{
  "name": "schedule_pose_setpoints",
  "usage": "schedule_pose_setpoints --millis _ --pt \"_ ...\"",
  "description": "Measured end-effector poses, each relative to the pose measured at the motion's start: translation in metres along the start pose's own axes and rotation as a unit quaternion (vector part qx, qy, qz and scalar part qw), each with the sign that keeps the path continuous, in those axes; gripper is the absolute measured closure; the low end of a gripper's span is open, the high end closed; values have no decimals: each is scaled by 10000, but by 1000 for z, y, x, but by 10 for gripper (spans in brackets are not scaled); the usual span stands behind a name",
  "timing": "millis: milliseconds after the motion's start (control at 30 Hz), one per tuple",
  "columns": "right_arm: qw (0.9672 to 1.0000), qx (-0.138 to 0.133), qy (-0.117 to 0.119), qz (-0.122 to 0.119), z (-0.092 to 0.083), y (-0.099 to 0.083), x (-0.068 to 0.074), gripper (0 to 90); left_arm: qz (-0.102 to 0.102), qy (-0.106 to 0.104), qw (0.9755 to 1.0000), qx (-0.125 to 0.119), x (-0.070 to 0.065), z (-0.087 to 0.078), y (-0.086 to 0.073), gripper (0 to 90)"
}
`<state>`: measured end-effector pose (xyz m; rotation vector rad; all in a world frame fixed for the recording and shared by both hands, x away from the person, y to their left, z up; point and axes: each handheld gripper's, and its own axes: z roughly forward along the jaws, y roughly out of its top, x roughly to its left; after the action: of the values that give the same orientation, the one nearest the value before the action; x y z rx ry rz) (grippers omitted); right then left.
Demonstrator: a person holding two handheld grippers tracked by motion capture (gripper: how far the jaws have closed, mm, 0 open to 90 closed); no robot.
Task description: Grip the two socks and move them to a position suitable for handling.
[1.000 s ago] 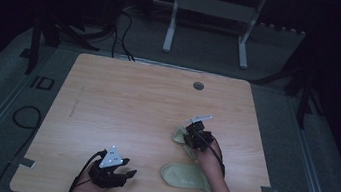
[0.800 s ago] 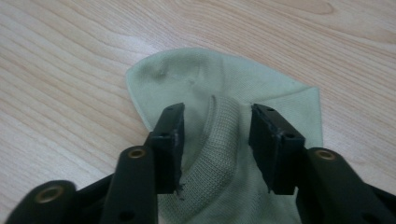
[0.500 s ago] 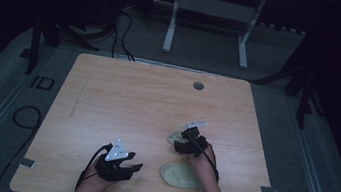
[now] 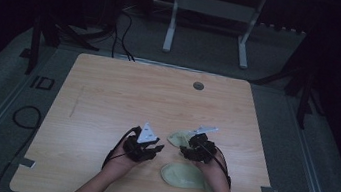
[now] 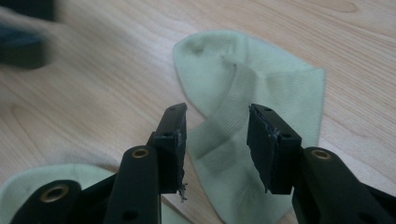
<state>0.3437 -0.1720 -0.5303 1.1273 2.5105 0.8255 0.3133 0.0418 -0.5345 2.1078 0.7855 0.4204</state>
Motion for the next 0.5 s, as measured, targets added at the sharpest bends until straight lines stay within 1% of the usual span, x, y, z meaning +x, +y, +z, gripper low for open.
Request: schedule_pose_setpoints --millis 33,67,100,133,167,200,233,267,300,400,433,467,500 --pt "10000 5 -15 -53 1 0 1 573 70 40 10000 29 0 7 5 725" --pt "10000 14 -26 -77 2 -1 2 573 133 70 9999 69 0 14 9 760" --pt "9999 25 -21 -106 3 -1 4 569 132 71 9999 86 0 21 13 780" --pt "9999 21 -4 -133 5 -1 5 562 149 121 9998 104 0 28 17 798" --pt "9999 40 -9 -145 6 -1 6 560 157 108 9998 104 1 35 21 805" --pt "9998 67 -16 -166 7 -1 6 552 189 116 9996 156 2 41 24 822" --pt "9998 80 12 -164 8 -1 6 544 241 193 9993 214 1 48 26 841" --pt "9997 119 6 -200 10 -1 6 539 316 247 9988 286 1 54 27 863" --pt "9996 155 -33 -224 11 -2 6 536 316 220 9987 333 2 59 28 884" --pt "9992 249 -57 -291 14 -4 6 535 339 173 9977 558 4 72 27 889" --pt "9991 275 -76 -316 16 -6 6 535 392 225 9965 697 5 76 25 889" --pt "9990 290 -75 -343 17 -7 6 534 415 260 9964 699 5 79 23 888" --pt "9991 260 -68 -320 17 -8 6 546 309 217 9966 725 8 79 24 887"
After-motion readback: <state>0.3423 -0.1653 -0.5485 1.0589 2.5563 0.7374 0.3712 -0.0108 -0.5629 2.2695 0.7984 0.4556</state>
